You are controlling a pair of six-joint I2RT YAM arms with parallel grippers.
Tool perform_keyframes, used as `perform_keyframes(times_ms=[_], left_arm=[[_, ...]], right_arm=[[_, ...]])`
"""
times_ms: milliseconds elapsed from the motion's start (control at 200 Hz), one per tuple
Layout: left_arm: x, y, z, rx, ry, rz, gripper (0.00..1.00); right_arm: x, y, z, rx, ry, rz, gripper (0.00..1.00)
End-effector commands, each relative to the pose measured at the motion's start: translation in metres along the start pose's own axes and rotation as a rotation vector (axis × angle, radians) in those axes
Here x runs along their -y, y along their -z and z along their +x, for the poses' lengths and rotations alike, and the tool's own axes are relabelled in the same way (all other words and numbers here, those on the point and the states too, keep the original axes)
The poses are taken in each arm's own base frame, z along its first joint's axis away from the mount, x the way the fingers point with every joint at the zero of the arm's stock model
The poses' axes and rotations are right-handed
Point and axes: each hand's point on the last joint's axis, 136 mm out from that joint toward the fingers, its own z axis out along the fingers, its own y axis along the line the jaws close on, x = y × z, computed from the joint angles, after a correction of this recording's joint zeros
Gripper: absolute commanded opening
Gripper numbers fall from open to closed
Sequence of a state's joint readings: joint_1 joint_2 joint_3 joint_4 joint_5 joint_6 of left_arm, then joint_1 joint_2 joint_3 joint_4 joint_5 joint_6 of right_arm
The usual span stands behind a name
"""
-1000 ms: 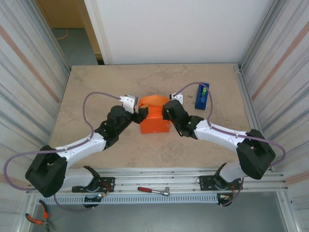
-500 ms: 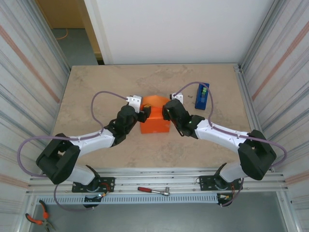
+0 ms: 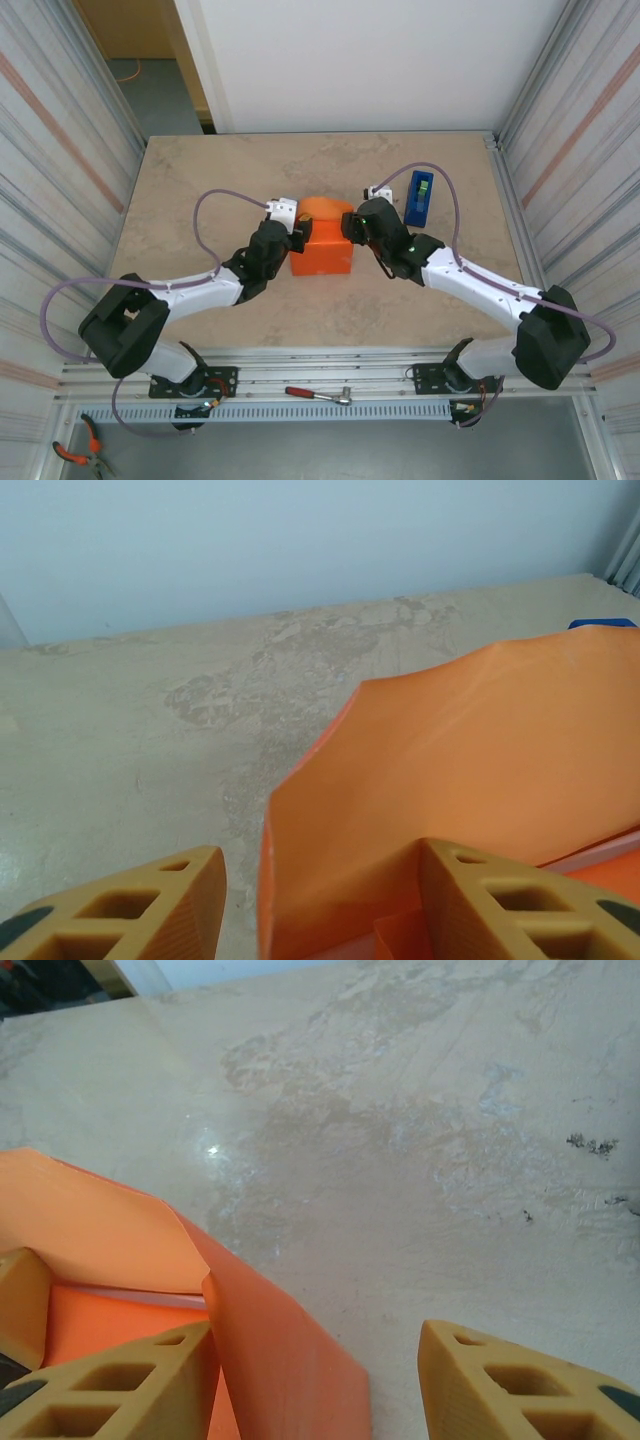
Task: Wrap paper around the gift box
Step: Fold the wrapping paper for the gift box.
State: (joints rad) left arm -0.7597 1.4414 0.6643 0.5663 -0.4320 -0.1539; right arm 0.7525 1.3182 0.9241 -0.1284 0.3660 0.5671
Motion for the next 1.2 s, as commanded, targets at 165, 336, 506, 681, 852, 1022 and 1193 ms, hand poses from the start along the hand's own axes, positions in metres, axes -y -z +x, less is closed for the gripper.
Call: perform_keyframes(times_ms=[165, 336, 506, 681, 852, 1022, 1193], left_arm=[[-0.001, -0.004, 0.012, -0.042, -0.046, -0.025, 0.51], [0.002, -0.005, 0.014, -0.045, -0.038, -0.010, 0.38], [0.008, -0.009, 0.014, -0.041, -0.024, 0.016, 0.15], [0.017, -0.015, 0.005, -0.027, -0.021, 0.043, 0.00], [0.025, -0.011, -0.023, 0.028, -0.032, 0.081, 0.00], [0.029, -0.003, -0.051, 0.088, -0.027, 0.107, 0.00], [0.030, -0.002, -0.056, 0.103, -0.020, 0.115, 0.00]], right_arm=[[-0.001, -0.027, 0.014, 0.015, 0.047, 0.059, 0.49], [-0.002, -0.039, 0.031, 0.033, 0.088, 0.108, 0.27], [-0.004, -0.041, 0.044, 0.031, 0.105, 0.131, 0.02], [-0.013, -0.038, 0.034, 0.042, 0.110, 0.116, 0.00], [-0.024, -0.029, 0.008, 0.075, 0.115, 0.079, 0.00], [-0.028, -0.020, -0.017, 0.109, 0.106, 0.047, 0.00], [-0.025, -0.018, -0.021, 0.112, 0.098, 0.045, 0.00]])
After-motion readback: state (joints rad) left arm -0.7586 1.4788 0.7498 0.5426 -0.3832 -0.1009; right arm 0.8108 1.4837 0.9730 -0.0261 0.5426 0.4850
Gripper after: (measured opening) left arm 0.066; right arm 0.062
